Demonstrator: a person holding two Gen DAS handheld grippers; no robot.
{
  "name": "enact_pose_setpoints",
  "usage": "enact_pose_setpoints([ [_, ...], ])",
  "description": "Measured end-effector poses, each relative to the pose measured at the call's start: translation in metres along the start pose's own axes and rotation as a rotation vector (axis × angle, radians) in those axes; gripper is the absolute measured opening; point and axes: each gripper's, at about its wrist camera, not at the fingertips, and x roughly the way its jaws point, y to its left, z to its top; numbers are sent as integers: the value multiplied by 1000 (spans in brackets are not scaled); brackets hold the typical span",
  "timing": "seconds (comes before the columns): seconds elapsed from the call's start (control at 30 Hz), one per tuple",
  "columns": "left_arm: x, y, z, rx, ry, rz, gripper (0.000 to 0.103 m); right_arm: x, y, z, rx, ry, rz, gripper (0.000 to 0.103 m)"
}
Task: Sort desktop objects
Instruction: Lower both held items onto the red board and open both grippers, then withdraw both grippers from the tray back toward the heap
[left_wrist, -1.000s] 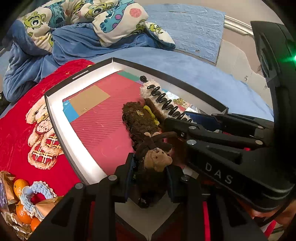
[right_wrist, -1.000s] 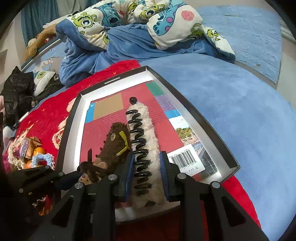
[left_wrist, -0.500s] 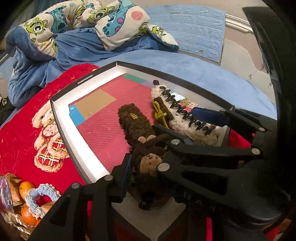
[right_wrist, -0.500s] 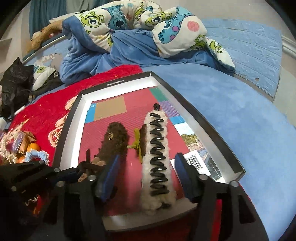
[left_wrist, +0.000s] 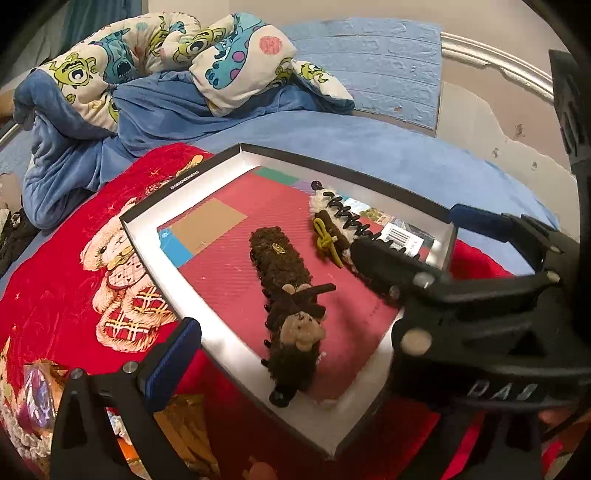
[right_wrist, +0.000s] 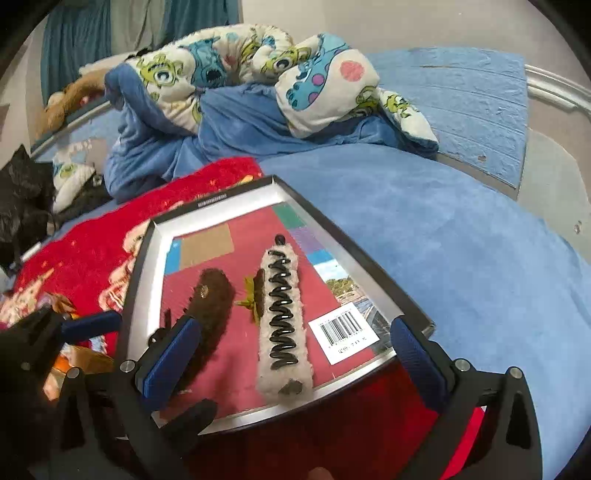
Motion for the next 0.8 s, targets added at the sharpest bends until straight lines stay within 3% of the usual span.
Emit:
enact_pose_setpoints([
  [0.2, -19, 4, 3, 24, -14, 49, 103, -5, 1, 9, 10, -5, -11, 103],
  [0.47, -58, 25, -1, -23, -42, 90, 103, -30, 23, 19, -6, -44, 18, 103],
  [0.67, -106, 48, -35, -68, -51, 149, 103, -50, 56, 10, -47, -49, 47, 103],
  [0.8, -140, 71, -70, -159, -47, 193, 103, -68, 81, 1, -58, -62, 105, 103],
])
